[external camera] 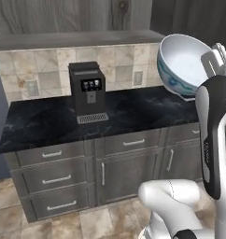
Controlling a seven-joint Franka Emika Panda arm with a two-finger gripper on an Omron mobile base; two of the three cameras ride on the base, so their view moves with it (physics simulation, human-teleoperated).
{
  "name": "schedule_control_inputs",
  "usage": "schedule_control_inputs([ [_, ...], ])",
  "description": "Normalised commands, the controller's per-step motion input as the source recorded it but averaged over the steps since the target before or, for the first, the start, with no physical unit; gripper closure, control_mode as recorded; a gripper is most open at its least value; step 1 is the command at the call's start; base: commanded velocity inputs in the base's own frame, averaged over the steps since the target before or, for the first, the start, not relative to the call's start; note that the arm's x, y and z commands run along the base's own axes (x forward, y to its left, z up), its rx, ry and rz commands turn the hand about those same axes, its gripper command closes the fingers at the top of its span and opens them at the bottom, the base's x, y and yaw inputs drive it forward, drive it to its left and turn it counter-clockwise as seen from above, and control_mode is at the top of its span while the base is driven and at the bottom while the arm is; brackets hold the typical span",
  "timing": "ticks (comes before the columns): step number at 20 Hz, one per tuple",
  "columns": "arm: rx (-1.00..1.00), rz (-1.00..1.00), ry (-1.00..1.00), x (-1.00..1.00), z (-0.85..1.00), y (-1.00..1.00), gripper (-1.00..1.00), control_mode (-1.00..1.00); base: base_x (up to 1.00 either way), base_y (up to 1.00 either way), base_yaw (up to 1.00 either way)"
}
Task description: Move the bowls from the cabinet to the plates on the dining table.
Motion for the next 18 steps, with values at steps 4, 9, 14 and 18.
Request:
schedule_control_inputs([
  [4,0.00,0.00,0.00,0.00,0.00,0.00,1.00,1.00,-0.62,-0.01,0.00],
  [9,0.00,0.00,0.00,0.00,0.00,0.00,1.00,1.00,-0.62,-0.02,0.00],
  [14,0.00,0.00,0.00,0.00,0.00,0.00,1.00,1.00,-0.62,-0.02,0.00],
  [18,0.00,0.00,0.00,0.00,0.00,0.00,1.00,1.00,-0.62,-0.02,0.00],
])
